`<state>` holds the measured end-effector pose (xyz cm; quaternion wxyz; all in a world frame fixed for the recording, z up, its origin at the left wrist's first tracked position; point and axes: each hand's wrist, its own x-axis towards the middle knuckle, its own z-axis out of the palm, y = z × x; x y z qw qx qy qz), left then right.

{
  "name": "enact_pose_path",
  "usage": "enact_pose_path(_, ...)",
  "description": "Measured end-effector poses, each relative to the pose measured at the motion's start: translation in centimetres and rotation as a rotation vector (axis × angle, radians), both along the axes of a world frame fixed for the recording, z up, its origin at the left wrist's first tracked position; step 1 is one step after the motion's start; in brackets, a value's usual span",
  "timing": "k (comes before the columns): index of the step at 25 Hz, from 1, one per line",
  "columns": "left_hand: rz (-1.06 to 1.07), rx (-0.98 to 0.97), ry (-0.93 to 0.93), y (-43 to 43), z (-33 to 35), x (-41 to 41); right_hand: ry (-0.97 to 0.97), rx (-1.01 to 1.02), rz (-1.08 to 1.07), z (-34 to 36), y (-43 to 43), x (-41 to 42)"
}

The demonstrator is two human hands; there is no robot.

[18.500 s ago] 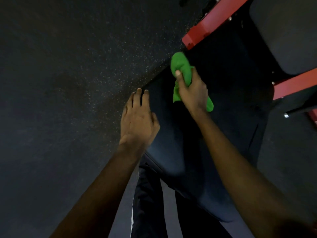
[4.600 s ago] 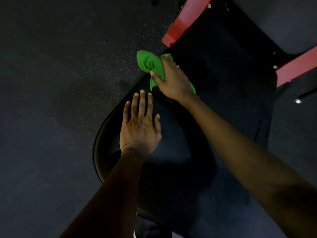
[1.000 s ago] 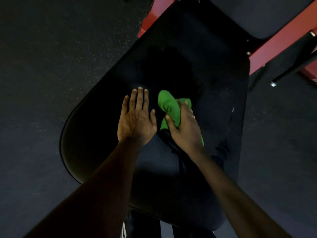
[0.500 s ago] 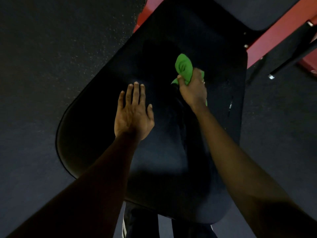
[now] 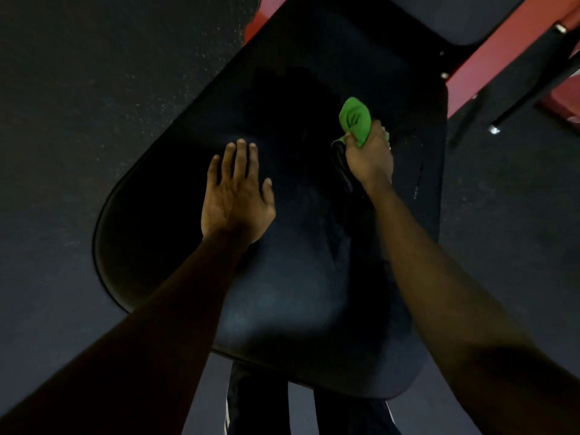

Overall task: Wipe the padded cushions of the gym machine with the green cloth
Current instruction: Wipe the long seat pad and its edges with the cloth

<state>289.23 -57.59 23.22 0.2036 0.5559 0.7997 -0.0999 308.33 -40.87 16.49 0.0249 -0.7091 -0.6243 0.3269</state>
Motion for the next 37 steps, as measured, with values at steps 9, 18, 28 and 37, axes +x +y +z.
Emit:
enact_pose_path(9, -0.022, -0.009, -0.022, 0.1, 0.1, -0.3, 0.161, -0.069, 0.407, 9.4, -16.7, 5.3)
enact_pose_path(18, -0.112, 0.032, -0.081, -2.0, 0.5, 5.6, 0.025, -0.026, 0.066, 2.2, -3.7, 5.4)
enact_pose_path(28, -0.121, -0.018, -0.018, -1.8, 0.9, 5.7, 0.080, -0.077, 0.307, 7.5, -13.9, 12.0)
enact_pose_path(37, -0.132, -0.010, -0.014, -1.8, 1.0, 5.6, 0.147, -0.128, 0.260, 10.7, -17.6, 12.0)
